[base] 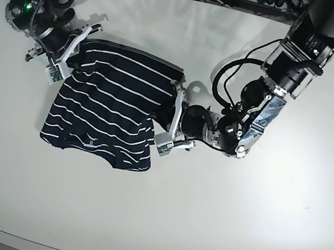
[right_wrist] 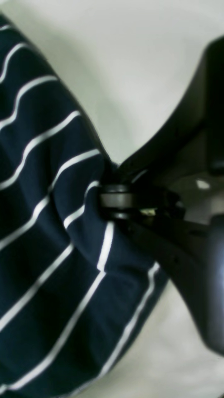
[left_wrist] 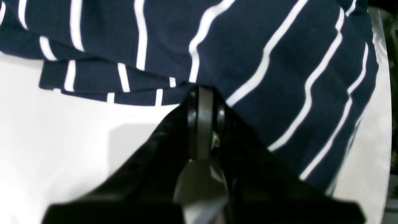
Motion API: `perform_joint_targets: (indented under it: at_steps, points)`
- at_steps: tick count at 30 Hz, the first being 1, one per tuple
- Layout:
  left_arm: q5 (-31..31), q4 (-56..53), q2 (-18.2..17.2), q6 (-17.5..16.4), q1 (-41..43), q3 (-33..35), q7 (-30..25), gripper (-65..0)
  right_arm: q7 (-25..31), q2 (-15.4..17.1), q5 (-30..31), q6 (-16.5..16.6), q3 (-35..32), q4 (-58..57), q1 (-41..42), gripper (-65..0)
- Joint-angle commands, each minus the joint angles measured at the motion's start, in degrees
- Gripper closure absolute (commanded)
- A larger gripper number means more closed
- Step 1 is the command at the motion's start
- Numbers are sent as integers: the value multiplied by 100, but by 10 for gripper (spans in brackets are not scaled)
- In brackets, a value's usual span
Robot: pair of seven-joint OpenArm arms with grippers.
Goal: Fold the T-shirt properly
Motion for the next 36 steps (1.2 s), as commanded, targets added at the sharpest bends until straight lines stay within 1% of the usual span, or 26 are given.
perform_joint_targets:
  at_steps: [1,3,4,7,9,11,14,16,17,20,22,23,27,30,36]
  points:
    - [293,26,-72,97,-70,0,723,0,221,76,-61,-55,105,114,122,0]
    - [-70,111,-103,97,-68,0,1228,0,203,83,-107,-168,247,114,234,0]
    - [-297,151,-127,97,-68,0,1440,0,179,83,-90,-166,337,114,284,0]
    - [-909,273,-195,97,-72,-13,1882,0,26,83,44,-164,651,120,442,0]
    - [-1062,400,-212,97,-72,-96,2122,0,-227,83,424,-142,890,170,525,0]
    - [-1071,575,-260,97,-70,-264,2267,0,-400,81,863,-28,1128,323,549,0]
    - [-1058,970,-461,97,-70,-688,2321,0,-518,81,1449,79,1497,721,511,0]
    - [-1346,1333,-629,97,-52,-1086,2426,0,-522,79,1917,225,1799,1012,398,0]
    - [-1709,1539,-728,97,-22,-1316,2498,0,-535,81,2236,334,1965,1132,306,0]
    - [-3307,2184,-1071,97,144,-2055,2804,0,-542,59,3445,789,2476,1364,-13,0]
    - [-4293,2404,-1290,97,352,-2562,3110,0,-616,-20,4242,1180,2806,1436,-184,0]
    - [-4294,2496,-1329,97,525,-2861,3296,0,-761,-28,4605,1304,2944,1460,-258,0]
    - [-4294,3163,-1338,97,1578,-3980,3386,0,-1587,-33,5998,1304,3442,1486,-723,0]
    - [-4294,3952,-1344,97,2514,-4597,3386,0,-2116,-33,6038,1304,3751,1488,-1038,0]
    - [-4294,5724,-1338,97,4422,-5543,3373,0,-2330,-96,6038,1304,4343,1580,-1690,0]
